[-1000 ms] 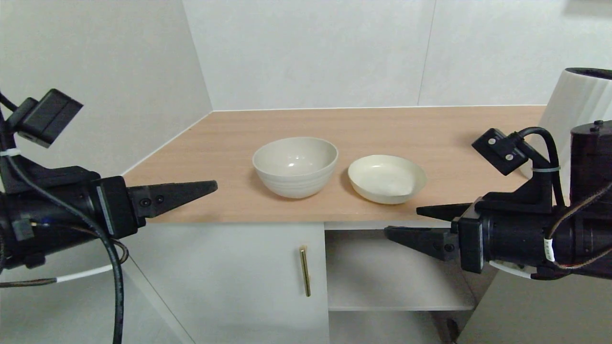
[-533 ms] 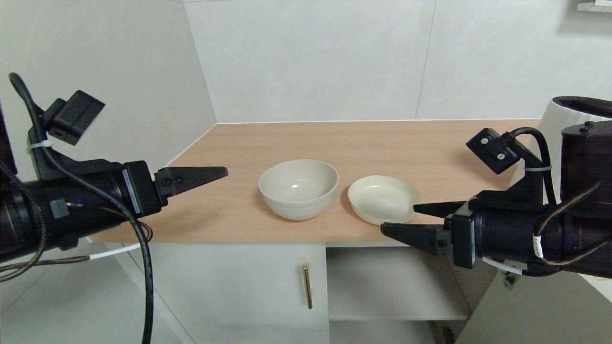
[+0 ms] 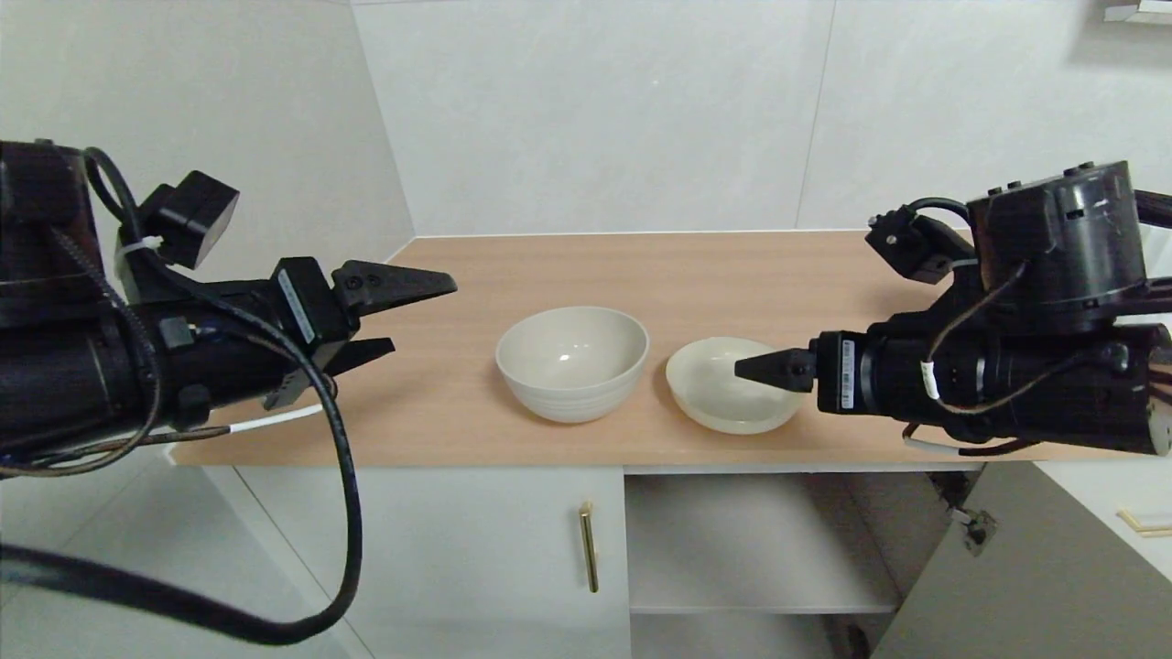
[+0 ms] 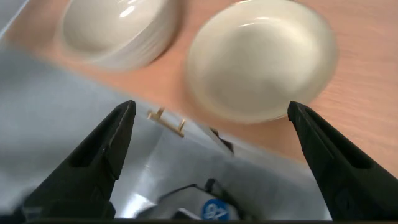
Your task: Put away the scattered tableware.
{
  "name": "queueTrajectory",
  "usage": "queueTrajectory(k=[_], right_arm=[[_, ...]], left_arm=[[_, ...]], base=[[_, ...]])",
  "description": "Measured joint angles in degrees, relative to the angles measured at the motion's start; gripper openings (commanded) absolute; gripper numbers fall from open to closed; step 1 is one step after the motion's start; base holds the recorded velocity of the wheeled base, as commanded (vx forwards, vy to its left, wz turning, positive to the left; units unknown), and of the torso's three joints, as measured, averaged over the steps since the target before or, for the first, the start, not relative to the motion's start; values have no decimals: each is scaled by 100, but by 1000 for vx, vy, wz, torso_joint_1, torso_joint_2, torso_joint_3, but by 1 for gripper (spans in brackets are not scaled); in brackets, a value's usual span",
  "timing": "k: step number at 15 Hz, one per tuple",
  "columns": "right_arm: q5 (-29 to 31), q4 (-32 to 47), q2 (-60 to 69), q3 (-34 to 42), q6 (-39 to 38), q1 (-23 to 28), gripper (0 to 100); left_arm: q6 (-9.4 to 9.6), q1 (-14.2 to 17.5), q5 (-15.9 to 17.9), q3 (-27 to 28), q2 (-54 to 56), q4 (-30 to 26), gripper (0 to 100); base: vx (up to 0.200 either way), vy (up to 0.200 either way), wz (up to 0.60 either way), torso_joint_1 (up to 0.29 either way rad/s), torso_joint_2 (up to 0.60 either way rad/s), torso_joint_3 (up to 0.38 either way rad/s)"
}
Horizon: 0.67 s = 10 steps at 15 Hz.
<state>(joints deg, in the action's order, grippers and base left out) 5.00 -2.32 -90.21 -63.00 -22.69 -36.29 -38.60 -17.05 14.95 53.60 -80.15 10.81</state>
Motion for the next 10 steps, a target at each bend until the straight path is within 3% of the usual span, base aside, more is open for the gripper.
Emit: queueTrajectory(k=[3, 6, 10], right_arm=[[496, 354, -367, -588, -321, 276, 100], [661, 360, -585, -697, -323, 350, 100], [670, 354, -684, -703, -301, 379, 100]], left_arm=[[-401, 0, -356, 408, -490, -499, 100], [-788, -28, -419, 813, -956, -989, 100], [-936, -216, -428, 973, -1395, -1052, 100]], base=[[0, 0, 0, 0, 0, 0], [0, 0, 0, 0, 0, 0], [0, 0, 0, 0, 0, 0]])
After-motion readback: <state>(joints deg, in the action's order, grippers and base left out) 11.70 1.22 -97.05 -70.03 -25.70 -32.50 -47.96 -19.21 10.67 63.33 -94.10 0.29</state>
